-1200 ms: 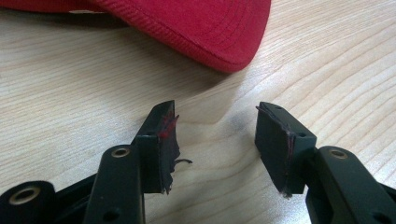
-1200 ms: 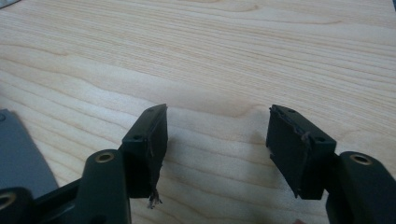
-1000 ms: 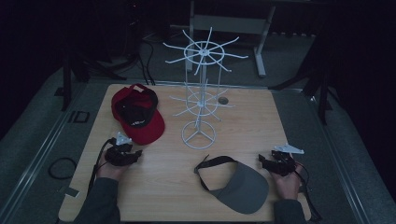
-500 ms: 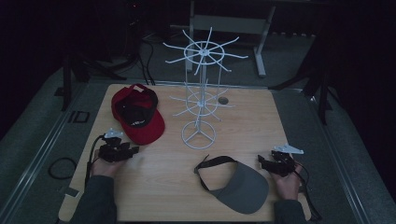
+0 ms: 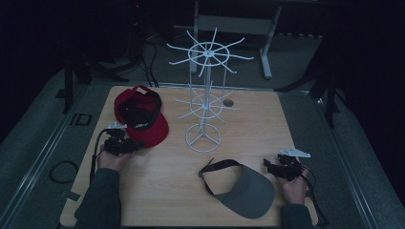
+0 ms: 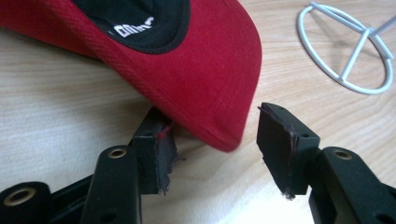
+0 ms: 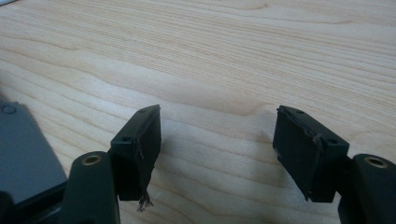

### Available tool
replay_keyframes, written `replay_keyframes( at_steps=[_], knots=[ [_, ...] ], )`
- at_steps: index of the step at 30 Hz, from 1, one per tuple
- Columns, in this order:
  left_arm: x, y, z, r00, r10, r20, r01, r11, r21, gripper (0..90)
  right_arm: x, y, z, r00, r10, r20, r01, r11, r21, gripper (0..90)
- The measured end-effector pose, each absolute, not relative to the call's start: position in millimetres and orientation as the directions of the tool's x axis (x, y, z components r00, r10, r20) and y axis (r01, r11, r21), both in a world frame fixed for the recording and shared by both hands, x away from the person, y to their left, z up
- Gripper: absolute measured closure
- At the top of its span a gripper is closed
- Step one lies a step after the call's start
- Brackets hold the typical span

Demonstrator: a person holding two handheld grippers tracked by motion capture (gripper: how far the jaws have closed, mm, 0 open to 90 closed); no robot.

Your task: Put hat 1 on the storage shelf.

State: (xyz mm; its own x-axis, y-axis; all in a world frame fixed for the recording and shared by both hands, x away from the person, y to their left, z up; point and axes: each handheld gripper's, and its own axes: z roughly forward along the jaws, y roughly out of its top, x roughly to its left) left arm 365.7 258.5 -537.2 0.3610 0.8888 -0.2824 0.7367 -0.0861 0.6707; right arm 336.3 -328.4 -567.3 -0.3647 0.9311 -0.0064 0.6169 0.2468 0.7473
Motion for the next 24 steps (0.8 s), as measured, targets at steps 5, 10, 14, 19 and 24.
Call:
replay_keyframes(
  at_steps=[5,10,14,19,24],
  knots=[
    [375.8,255.3,-542.9,0.353,0.89,-0.288,0.755,-0.089,0.649,50.3,336.2,-328.4,-567.3,-0.365,0.931,-0.006,0.617,0.247,0.747,32.1],
    [382.4,255.2,-546.6,0.348,0.892,-0.288,0.764,-0.091,0.638,52.9,336.2,-328.4,-567.3,-0.366,0.931,-0.006,0.617,0.247,0.747,32.0],
    [385.1,253.7,-549.5,0.349,0.896,-0.274,0.767,-0.105,0.633,54.2,336.2,-328.4,-567.3,-0.366,0.931,-0.006,0.617,0.247,0.747,31.9],
    [385.0,252.3,-548.5,0.35,0.898,-0.266,0.759,-0.106,0.643,57.7,336.1,-328.4,-567.4,-0.367,0.93,-0.006,0.617,0.248,0.747,31.8],
    [383.9,253.2,-549.7,0.349,0.894,-0.279,0.751,-0.089,0.655,66.4,336.1,-328.3,-567.4,-0.367,0.93,-0.006,0.617,0.248,0.747,31.7]
  ],
)
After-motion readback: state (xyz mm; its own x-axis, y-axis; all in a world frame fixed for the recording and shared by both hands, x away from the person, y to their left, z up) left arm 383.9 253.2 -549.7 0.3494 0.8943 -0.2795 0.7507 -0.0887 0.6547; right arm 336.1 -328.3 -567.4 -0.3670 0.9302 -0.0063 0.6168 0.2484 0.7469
